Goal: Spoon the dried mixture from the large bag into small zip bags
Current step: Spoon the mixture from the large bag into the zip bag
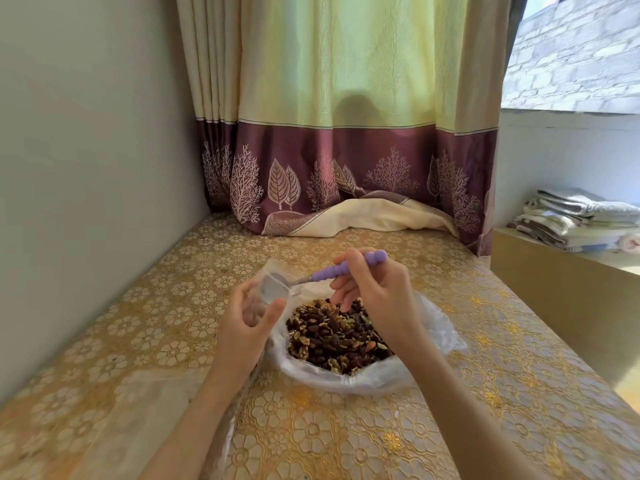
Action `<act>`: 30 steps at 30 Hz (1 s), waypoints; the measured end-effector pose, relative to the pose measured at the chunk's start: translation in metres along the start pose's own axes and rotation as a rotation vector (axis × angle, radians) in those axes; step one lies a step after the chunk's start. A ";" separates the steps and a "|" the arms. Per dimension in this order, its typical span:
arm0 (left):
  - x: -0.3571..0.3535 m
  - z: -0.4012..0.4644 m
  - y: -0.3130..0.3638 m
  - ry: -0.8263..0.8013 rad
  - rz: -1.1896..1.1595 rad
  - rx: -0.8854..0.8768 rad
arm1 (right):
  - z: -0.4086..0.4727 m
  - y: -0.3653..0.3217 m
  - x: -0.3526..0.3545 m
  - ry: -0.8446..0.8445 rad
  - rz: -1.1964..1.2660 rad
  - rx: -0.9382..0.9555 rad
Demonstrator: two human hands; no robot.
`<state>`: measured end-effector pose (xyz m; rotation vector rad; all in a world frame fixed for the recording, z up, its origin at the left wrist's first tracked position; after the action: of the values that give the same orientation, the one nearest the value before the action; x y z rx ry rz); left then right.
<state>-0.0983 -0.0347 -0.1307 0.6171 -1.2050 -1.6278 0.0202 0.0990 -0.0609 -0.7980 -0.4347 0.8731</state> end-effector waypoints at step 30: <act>-0.005 -0.001 -0.012 0.002 0.202 -0.038 | -0.035 0.076 0.096 0.408 -0.465 -0.133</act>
<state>-0.1003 -0.0306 -0.1424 0.4575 -1.1922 -1.4768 0.0598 0.1915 -0.1392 -0.9237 -0.2985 0.2406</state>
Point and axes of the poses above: each hand's wrist, its own z-axis towards the middle knuckle, its own x-axis out of the back of the hand, y = z × x, the point moved 1 cm from there along z, towards the middle knuckle, and after that the axes turned 3 degrees about x, right-handed, at the moved point
